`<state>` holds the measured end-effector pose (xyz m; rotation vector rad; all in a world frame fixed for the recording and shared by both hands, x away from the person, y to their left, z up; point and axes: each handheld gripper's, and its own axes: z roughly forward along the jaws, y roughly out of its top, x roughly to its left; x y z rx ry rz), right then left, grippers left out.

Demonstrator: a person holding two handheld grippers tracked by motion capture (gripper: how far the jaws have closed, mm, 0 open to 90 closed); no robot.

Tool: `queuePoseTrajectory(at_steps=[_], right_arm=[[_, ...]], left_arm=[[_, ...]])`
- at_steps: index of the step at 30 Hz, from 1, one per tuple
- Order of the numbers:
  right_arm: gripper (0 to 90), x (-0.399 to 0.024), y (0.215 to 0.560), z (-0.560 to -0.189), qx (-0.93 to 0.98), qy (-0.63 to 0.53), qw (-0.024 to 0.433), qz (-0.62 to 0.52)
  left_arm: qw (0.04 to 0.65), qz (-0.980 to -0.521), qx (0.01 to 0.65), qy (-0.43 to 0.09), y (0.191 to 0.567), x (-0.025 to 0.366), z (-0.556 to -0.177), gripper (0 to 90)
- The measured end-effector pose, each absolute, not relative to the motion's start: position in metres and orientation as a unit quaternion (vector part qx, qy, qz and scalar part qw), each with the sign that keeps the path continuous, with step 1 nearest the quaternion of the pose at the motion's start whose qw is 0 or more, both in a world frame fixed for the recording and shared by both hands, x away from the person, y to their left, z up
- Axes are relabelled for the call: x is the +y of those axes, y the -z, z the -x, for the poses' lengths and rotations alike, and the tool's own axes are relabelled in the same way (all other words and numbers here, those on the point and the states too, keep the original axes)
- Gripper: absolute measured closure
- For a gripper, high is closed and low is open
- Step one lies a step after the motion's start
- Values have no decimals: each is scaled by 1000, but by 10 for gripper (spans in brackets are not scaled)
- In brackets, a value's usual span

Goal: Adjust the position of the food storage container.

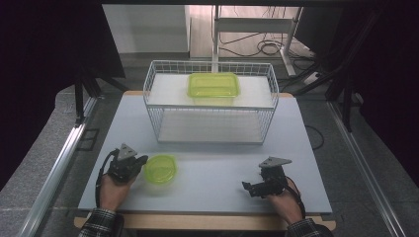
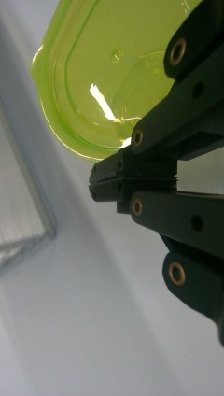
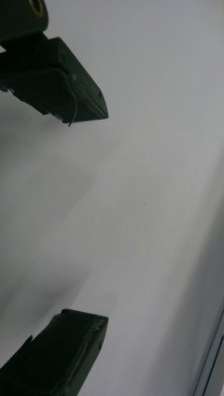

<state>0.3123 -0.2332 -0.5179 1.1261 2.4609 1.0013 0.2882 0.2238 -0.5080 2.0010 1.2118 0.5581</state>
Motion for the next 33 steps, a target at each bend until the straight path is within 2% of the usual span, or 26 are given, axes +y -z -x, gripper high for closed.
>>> queuePoseTrajectory(at_steps=[7,13,19,33], right_arm=[[31,-233,518,-312,846,-345,129,-386],[31,-233,518,-312,846,-345,126,-386],[31,-232,519,-312,847,-344,125,-386],[31,-229,520,-311,850,-341,123,-382]], left_arm=[[368,-773,464,-226,501,208,-281,900],[348,-789,472,-185,514,221,-273,900],[333,-812,455,-152,523,210,-268,900],[329,-840,412,-129,525,179,-269,900]])
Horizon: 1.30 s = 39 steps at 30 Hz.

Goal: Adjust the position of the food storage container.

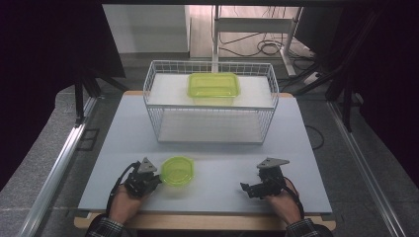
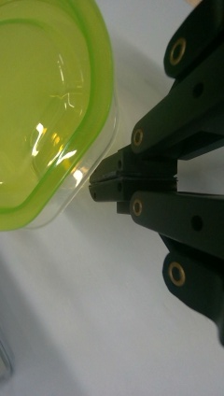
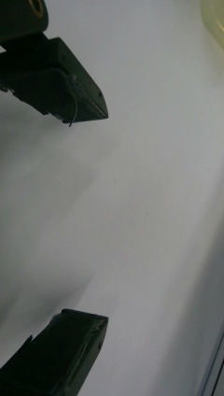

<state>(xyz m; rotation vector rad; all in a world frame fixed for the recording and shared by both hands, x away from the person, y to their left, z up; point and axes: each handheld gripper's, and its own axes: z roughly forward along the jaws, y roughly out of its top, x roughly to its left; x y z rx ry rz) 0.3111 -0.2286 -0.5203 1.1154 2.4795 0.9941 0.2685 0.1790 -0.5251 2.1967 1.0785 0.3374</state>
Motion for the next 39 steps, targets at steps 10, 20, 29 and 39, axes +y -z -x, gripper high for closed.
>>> queuePoseTrajectory(at_steps=[10,20,29,39], right_arm=[[31,-227,519,-310,850,-345,122,-378],[32,-224,520,-309,853,-345,118,-374],[33,-224,518,-308,851,-350,119,-373],[32,-226,516,-309,849,-358,124,-370]], left_arm=[[335,-851,383,-127,524,151,-271,898],[330,-864,355,-139,527,125,-277,894],[351,-852,359,-148,523,132,-271,792],[368,-839,374,-148,522,146,-261,366]])
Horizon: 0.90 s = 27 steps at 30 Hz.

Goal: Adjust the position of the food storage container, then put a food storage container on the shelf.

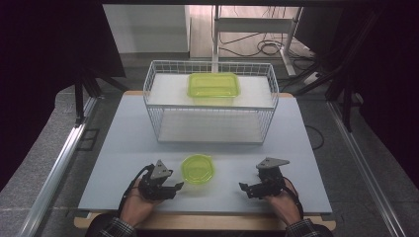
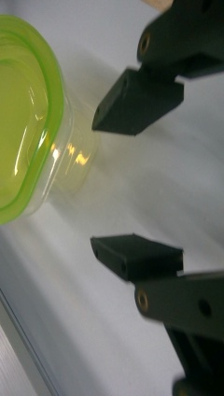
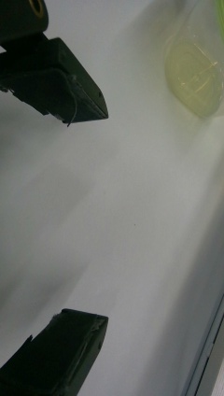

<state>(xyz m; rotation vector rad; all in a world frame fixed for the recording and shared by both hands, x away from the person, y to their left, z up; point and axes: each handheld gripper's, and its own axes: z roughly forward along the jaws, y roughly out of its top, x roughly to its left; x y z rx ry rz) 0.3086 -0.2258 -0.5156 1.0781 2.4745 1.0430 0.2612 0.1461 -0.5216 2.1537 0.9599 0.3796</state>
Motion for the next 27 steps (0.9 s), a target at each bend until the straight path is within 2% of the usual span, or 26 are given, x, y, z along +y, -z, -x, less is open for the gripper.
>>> queuePoseTrajectory(at_steps=[4,6,9,27], right_arm=[[32,-226,515,-309,848,-358,123,-370],[32,-226,516,-309,848,-359,123,-370],[32,-226,516,-309,849,-358,121,-369],[2,-225,513,-312,842,-380,113,-366]], left_arm=[[372,-832,382,-149,521,151,-257,249],[372,-833,381,-149,522,152,-255,148],[372,-833,379,-154,522,153,-253,87],[380,-831,371,-163,528,164,-248,19]])
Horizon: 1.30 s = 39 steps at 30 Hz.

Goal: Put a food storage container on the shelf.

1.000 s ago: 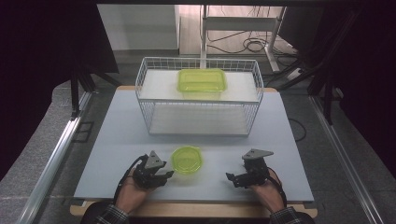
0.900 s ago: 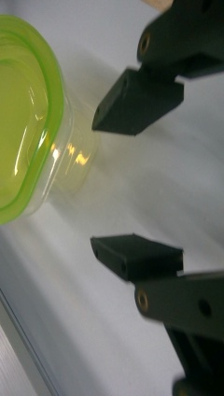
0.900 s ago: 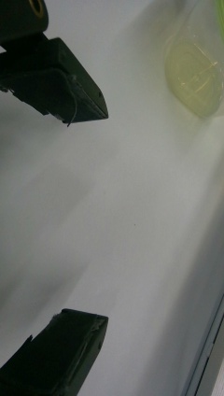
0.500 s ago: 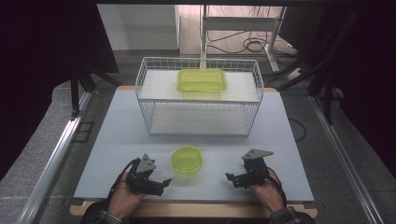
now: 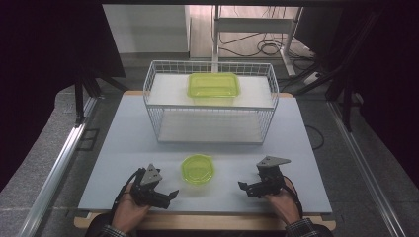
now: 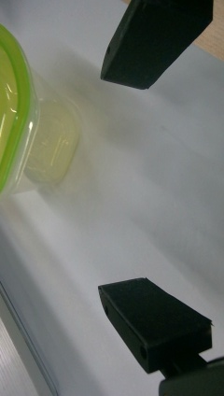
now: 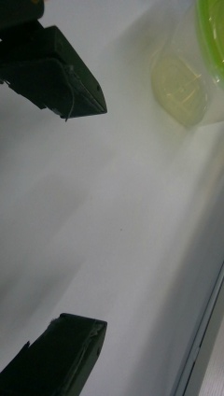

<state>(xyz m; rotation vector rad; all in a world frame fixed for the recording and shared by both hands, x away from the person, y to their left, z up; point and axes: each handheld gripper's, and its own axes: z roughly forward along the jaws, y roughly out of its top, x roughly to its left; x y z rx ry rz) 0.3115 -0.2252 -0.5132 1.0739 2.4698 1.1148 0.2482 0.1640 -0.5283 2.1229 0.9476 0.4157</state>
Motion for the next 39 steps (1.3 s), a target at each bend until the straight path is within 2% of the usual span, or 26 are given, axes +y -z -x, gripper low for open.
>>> queuePoseTrajectory(at_steps=[14,21,32,39], right_arm=[[55,-219,495,-322,826,-421,72,-368],[57,-210,492,-328,821,-430,42,-373],[29,-193,486,-338,813,-436,21,-384],[50,-180,482,-344,811,-442,3,-383]], left_arm=[[359,-846,358,-163,534,164,-248,19],[355,-849,353,-167,535,165,-248,18],[356,-849,350,-172,534,165,-247,17],[354,-850,349,-173,534,166,-247,18]])
